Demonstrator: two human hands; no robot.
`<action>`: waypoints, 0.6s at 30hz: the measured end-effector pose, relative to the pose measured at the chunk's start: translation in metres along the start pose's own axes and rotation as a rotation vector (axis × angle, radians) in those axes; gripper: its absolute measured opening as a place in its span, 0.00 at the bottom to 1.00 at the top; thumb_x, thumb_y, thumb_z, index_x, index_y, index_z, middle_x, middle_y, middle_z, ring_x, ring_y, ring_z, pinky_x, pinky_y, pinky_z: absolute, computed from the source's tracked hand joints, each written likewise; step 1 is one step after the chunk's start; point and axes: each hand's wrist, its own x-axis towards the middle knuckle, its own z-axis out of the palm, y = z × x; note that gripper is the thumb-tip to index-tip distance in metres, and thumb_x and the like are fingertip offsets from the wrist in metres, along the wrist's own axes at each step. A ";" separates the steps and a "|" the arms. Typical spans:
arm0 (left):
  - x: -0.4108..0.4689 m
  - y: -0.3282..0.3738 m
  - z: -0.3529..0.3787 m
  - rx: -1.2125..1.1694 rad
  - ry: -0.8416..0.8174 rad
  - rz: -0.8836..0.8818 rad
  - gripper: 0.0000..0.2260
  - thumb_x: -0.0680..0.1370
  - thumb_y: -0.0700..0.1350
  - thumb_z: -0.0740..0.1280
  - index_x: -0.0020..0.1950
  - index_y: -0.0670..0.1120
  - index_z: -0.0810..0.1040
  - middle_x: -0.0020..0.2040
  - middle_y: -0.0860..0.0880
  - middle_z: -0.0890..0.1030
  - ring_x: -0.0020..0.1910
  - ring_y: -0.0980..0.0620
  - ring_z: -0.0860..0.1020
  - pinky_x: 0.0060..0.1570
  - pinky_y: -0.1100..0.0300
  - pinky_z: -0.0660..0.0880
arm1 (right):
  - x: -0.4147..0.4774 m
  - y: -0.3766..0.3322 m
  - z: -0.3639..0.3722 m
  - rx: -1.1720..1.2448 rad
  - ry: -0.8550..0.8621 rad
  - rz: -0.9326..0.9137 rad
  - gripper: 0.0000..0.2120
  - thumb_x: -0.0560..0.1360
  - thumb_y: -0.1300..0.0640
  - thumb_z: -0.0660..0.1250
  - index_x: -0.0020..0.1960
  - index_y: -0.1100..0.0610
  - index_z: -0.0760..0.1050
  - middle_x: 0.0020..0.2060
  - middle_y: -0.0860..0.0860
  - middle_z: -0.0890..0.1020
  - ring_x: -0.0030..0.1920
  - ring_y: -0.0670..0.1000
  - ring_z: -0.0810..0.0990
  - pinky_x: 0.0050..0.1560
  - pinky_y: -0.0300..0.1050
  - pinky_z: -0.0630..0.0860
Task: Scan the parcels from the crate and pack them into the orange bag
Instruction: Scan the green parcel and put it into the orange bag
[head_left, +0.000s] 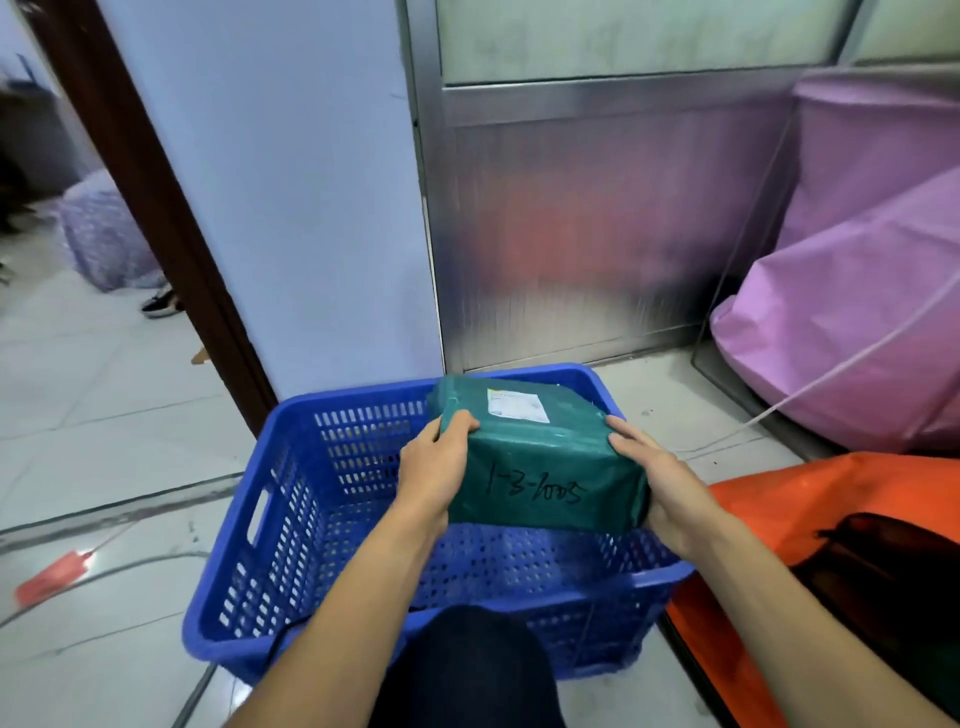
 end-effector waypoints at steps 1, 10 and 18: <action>-0.009 0.011 -0.001 0.009 0.000 0.050 0.17 0.64 0.62 0.66 0.44 0.54 0.85 0.52 0.47 0.84 0.53 0.43 0.83 0.54 0.38 0.82 | -0.010 -0.007 -0.002 0.037 -0.008 -0.032 0.17 0.84 0.57 0.63 0.70 0.45 0.76 0.59 0.49 0.85 0.56 0.52 0.84 0.48 0.48 0.79; -0.116 0.092 -0.009 -0.153 -0.044 0.324 0.16 0.65 0.61 0.70 0.49 0.57 0.87 0.41 0.54 0.84 0.43 0.50 0.78 0.42 0.52 0.74 | -0.123 -0.081 -0.009 0.265 -0.015 -0.024 0.19 0.76 0.43 0.69 0.57 0.56 0.86 0.53 0.55 0.87 0.48 0.57 0.87 0.52 0.53 0.81; -0.155 0.090 -0.006 -0.231 -0.349 0.200 0.11 0.68 0.57 0.72 0.43 0.52 0.86 0.42 0.51 0.84 0.42 0.49 0.78 0.41 0.54 0.71 | -0.201 -0.106 -0.033 0.189 0.022 -0.143 0.15 0.78 0.49 0.67 0.57 0.57 0.82 0.46 0.55 0.88 0.39 0.53 0.87 0.40 0.46 0.82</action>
